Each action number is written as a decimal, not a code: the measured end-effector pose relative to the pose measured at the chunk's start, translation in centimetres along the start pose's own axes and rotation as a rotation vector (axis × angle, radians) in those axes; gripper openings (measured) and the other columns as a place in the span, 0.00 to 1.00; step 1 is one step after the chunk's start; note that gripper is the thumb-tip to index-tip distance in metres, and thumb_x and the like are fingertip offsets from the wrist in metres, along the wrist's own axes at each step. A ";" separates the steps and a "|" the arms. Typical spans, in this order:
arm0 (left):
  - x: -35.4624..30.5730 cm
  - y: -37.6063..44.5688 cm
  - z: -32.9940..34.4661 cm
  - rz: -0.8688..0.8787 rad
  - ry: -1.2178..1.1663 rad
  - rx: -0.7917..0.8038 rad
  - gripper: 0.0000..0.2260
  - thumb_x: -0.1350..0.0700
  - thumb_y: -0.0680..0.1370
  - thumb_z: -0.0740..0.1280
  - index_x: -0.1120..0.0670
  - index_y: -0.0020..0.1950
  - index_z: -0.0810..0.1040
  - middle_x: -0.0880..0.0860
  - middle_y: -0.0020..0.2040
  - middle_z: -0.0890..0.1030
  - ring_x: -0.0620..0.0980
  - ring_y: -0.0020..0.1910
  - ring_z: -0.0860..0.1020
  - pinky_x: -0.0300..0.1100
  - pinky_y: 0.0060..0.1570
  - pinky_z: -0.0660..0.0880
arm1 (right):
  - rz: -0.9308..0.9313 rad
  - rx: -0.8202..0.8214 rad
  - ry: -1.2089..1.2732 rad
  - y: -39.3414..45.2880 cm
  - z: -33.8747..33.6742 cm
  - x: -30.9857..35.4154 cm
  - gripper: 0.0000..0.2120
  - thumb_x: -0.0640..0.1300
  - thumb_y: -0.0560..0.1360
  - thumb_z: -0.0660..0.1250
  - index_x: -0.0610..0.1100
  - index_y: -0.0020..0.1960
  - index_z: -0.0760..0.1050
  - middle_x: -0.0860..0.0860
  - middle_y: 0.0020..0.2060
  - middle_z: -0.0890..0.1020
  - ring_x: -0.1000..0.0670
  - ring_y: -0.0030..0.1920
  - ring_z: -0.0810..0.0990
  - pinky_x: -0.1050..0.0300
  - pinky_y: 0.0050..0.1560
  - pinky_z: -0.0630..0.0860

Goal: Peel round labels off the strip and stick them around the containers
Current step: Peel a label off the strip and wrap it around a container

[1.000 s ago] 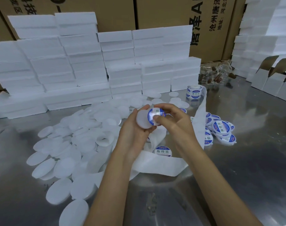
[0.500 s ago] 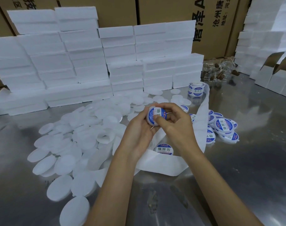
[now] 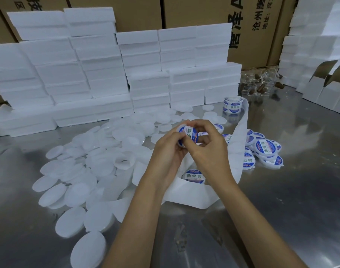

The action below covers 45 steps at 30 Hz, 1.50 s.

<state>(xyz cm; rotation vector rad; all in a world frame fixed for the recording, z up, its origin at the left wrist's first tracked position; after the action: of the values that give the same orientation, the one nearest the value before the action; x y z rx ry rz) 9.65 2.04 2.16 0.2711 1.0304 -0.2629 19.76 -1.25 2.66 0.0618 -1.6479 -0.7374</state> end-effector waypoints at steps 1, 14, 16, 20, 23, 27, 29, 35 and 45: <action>0.0 0.0 0.1 0.011 0.007 -0.006 0.17 0.65 0.82 0.57 0.61 0.67 0.77 0.60 0.60 0.83 0.56 0.62 0.81 0.43 0.59 0.79 | 0.000 -0.010 -0.006 0.0 0.0 -0.1 0.14 0.36 0.73 0.72 0.51 0.54 0.78 0.60 0.47 0.79 0.51 0.43 0.81 0.68 0.43 0.72; -0.1 0.0 0.0 -0.028 -0.296 -0.064 0.13 0.63 0.82 0.60 0.58 0.65 0.76 0.56 0.63 0.83 0.55 0.61 0.82 0.53 0.65 0.76 | -0.019 -0.079 -0.500 -0.6 -0.4 -1.5 0.28 0.75 0.65 0.65 0.55 0.50 0.64 0.60 0.46 0.71 0.57 0.48 0.72 0.61 0.38 0.70; 0.2 -0.4 0.7 -0.088 -0.369 -0.030 0.10 0.62 0.82 0.61 0.59 0.62 0.76 0.60 0.63 0.82 0.58 0.62 0.81 0.53 0.65 0.76 | -0.061 -0.041 -0.574 -0.8 0.1 -1.4 0.25 0.75 0.69 0.60 0.54 0.45 0.65 0.58 0.41 0.74 0.56 0.42 0.73 0.59 0.35 0.70; 0.2 -0.9 1.4 -0.148 -0.384 -0.004 0.12 0.58 0.81 0.59 0.60 0.61 0.76 0.62 0.61 0.82 0.57 0.58 0.83 0.47 0.58 0.80 | -0.136 -0.038 -0.696 -0.6 -0.1 -1.1 0.20 0.67 0.78 0.53 0.52 0.48 0.72 0.55 0.36 0.79 0.53 0.38 0.77 0.58 0.33 0.68; 0.6 -0.7 1.4 -0.150 -0.286 -0.027 0.18 0.57 0.82 0.57 0.64 0.68 0.74 0.63 0.64 0.80 0.59 0.65 0.79 0.49 0.67 0.74 | -0.131 -0.111 -0.723 0.0 -1.2 -1.5 0.21 0.58 0.83 0.52 0.47 0.48 0.79 0.48 0.32 0.80 0.44 0.37 0.79 0.53 0.34 0.68; 0.6 -0.7 1.1 -0.079 0.091 0.016 0.16 0.65 0.81 0.61 0.60 0.68 0.76 0.60 0.61 0.82 0.56 0.59 0.81 0.47 0.62 0.78 | -0.041 -0.133 -0.583 0.6 -2.3 -2.3 0.23 0.57 0.83 0.53 0.52 0.31 0.67 0.54 0.24 0.73 0.50 0.30 0.73 0.56 0.32 0.62; 0.4 -0.8 0.6 -0.008 0.314 0.001 0.16 0.65 0.78 0.67 0.56 0.65 0.79 0.56 0.57 0.84 0.54 0.55 0.83 0.43 0.54 0.80 | 0.000 -0.130 -0.468 0.9 -2.6 -2.6 0.25 0.58 0.83 0.54 0.53 0.28 0.63 0.54 0.22 0.71 0.53 0.28 0.71 0.57 0.32 0.60; 0.0 -1.1 0.5 0.128 0.330 -0.168 0.11 0.63 0.75 0.75 0.56 0.54 0.78 0.58 0.46 0.86 0.54 0.41 0.86 0.43 0.40 0.82 | 0.079 0.020 -0.304 0.4 -2.1 -3.4 0.24 0.69 0.77 0.51 0.56 0.31 0.69 0.58 0.27 0.76 0.58 0.31 0.73 0.57 0.35 0.65; -0.2 -1.2 0.4 0.159 0.262 -0.183 0.06 0.59 0.80 0.70 0.59 0.53 0.75 0.57 0.45 0.87 0.54 0.41 0.87 0.41 0.36 0.82 | 0.070 -0.013 -0.349 0.4 -2.0 -3.7 0.29 0.59 0.83 0.51 0.46 0.29 0.71 0.50 0.25 0.77 0.55 0.29 0.76 0.55 0.32 0.68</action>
<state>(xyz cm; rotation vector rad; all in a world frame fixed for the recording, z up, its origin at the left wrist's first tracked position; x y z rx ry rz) 9.44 0.83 2.39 0.2234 1.2755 0.0130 22.57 -0.16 -0.31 -0.1409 -1.9654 -0.7342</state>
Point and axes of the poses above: each hand's wrist, its own y-axis towards the middle knuckle, its own z-axis out of the palm, x = y × z, the point moved 3 cm from there along y, towards the middle knuckle
